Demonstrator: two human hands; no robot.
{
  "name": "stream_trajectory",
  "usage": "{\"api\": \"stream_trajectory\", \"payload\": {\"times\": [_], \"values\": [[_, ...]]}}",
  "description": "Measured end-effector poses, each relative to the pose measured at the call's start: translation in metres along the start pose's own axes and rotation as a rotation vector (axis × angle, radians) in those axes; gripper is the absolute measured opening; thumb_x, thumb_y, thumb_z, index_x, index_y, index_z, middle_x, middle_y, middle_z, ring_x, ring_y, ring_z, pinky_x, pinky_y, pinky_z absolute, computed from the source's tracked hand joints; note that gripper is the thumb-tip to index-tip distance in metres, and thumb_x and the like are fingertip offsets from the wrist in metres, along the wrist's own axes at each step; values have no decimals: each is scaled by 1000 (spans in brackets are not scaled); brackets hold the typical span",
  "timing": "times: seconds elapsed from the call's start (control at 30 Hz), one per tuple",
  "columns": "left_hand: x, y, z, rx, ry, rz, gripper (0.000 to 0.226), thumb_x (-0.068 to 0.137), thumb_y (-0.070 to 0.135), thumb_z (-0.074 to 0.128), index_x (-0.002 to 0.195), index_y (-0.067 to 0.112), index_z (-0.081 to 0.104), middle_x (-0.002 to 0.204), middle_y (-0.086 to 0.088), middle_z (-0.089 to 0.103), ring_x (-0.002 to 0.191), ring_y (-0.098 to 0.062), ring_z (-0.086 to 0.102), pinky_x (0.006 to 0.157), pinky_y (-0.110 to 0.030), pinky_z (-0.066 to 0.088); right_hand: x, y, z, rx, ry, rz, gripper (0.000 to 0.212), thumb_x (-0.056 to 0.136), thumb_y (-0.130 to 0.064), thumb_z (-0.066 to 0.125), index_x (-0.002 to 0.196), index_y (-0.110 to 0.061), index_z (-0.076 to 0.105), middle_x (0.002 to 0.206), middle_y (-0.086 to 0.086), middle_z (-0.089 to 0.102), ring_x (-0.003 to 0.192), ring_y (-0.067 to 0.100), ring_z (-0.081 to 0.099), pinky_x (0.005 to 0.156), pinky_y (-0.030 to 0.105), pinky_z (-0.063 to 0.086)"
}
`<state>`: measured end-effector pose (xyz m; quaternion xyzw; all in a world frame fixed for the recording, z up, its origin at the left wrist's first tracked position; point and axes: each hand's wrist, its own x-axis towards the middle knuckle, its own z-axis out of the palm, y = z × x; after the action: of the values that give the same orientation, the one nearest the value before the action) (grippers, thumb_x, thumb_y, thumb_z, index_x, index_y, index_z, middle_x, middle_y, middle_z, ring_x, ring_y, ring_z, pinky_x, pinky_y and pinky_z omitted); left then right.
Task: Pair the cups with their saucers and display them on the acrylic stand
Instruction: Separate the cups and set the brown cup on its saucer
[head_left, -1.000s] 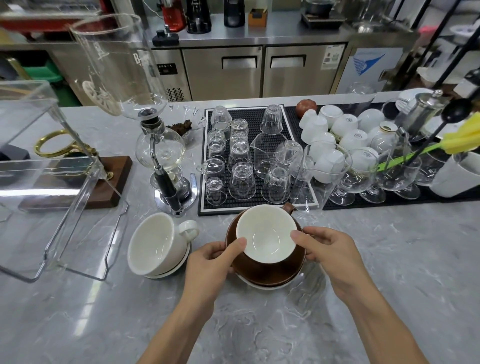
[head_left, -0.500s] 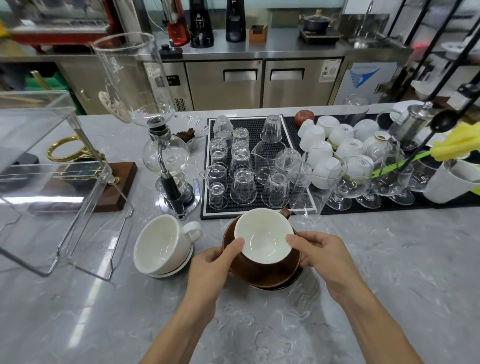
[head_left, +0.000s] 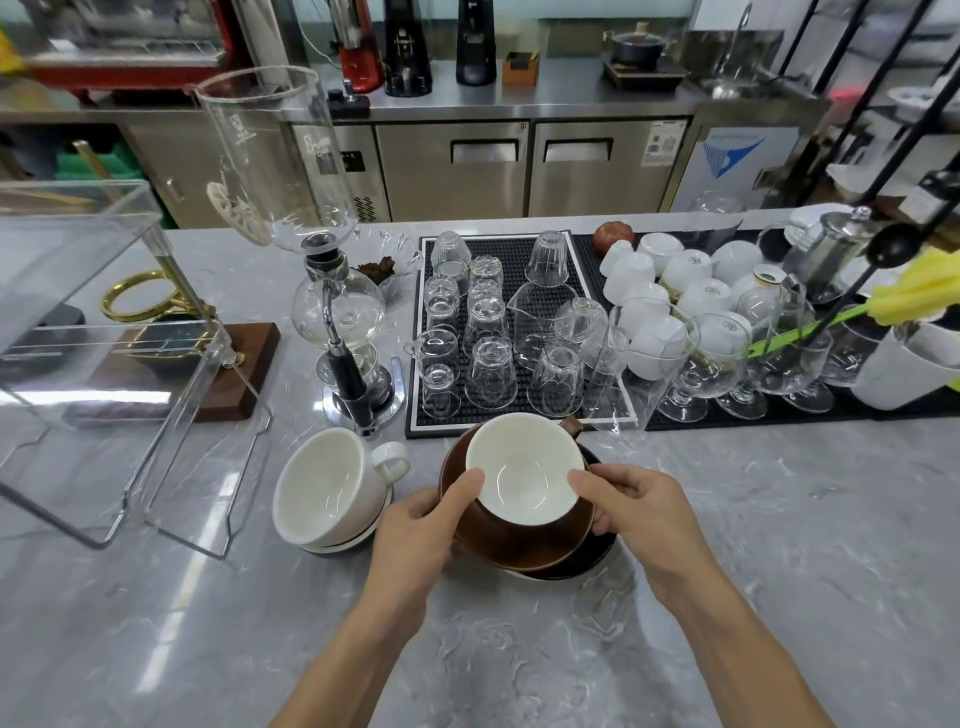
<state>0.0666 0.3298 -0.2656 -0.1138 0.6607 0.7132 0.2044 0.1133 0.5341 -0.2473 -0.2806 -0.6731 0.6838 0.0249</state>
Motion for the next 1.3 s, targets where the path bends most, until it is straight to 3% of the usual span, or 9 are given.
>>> {"api": "stream_trajectory", "payload": {"times": [0.23, 0.4, 0.5, 0.63, 0.9, 1.0, 1.1, 1.2, 1.3], "values": [[-12, 5, -4, -11, -22, 46, 61, 59, 58, 79, 80, 0, 78, 79, -15, 80, 71, -16, 75, 66, -30, 63, -8, -8, 0, 27, 2, -58, 17, 78, -22, 82, 92, -19, 72, 58, -6, 69, 48, 2, 57, 55, 21, 49], [-35, 4, -10, -12, -24, 46, 44, 63, 54, 79, 68, 11, 77, 69, -9, 75, 65, -15, 71, 61, -27, 60, -25, -10, -1, 9, 1, -71, 30, 77, -22, 82, 102, -12, 71, 66, -3, 73, 49, 3, 61, 57, 24, 52], [-51, 2, -16, 0, -9, 35, 45, 60, 56, 79, 65, 12, 73, 60, -6, 65, 58, -14, 63, 59, -26, 58, -37, -7, 0, 13, -4, -77, 32, 77, -17, 82, 105, -9, 70, 65, -3, 72, 48, 2, 61, 51, 17, 51], [-70, -6, -31, 12, 33, 18, 58, 62, 53, 88, 77, -1, 73, 60, -8, 62, 57, -17, 60, 63, -36, 64, -57, 0, 5, -13, -31, -94, 29, 77, -15, 83, 103, -11, 71, 62, -5, 68, 47, 0, 59, 52, 11, 51], [-106, -25, -69, 71, 161, 36, 32, 68, 46, 83, 82, 17, 82, 66, -18, 63, 59, -19, 64, 55, -29, 59, -91, 18, 31, -7, -131, -71, 17, 77, -9, 81, 91, -17, 74, 66, -4, 74, 49, 0, 60, 51, 12, 50], [-113, -31, -82, 56, 214, 44, 41, 63, 49, 86, 94, 22, 83, 76, -29, 67, 60, -19, 68, 57, -30, 59, -98, 25, 43, -20, -161, -66, 17, 77, -9, 82, 90, -17, 75, 69, -4, 76, 50, 0, 61, 52, 11, 49], [-121, -38, -102, 30, 274, 46, 44, 56, 51, 95, 90, 26, 82, 69, -21, 65, 57, -17, 67, 55, -30, 59, -104, 31, 60, -41, -199, -50, 20, 76, -14, 83, 92, -18, 74, 73, -3, 77, 54, 0, 63, 53, 12, 50], [-127, -44, -121, 12, 321, 53, 47, 58, 50, 92, 95, 23, 80, 63, -11, 64, 55, -15, 66, 55, -31, 59, -109, 35, 77, -68, -232, -37, 22, 75, -17, 85, 93, -20, 74, 77, -1, 77, 58, 1, 65, 54, 15, 51], [-131, -49, -136, 9, 365, 37, 47, 63, 44, 93, 100, 19, 78, 63, -11, 64, 54, -17, 67, 58, -37, 62, -113, 41, 91, -89, -250, -14, 24, 74, -19, 86, 95, -21, 73, 82, 1, 78, 64, 3, 69, 55, 15, 53]]}}
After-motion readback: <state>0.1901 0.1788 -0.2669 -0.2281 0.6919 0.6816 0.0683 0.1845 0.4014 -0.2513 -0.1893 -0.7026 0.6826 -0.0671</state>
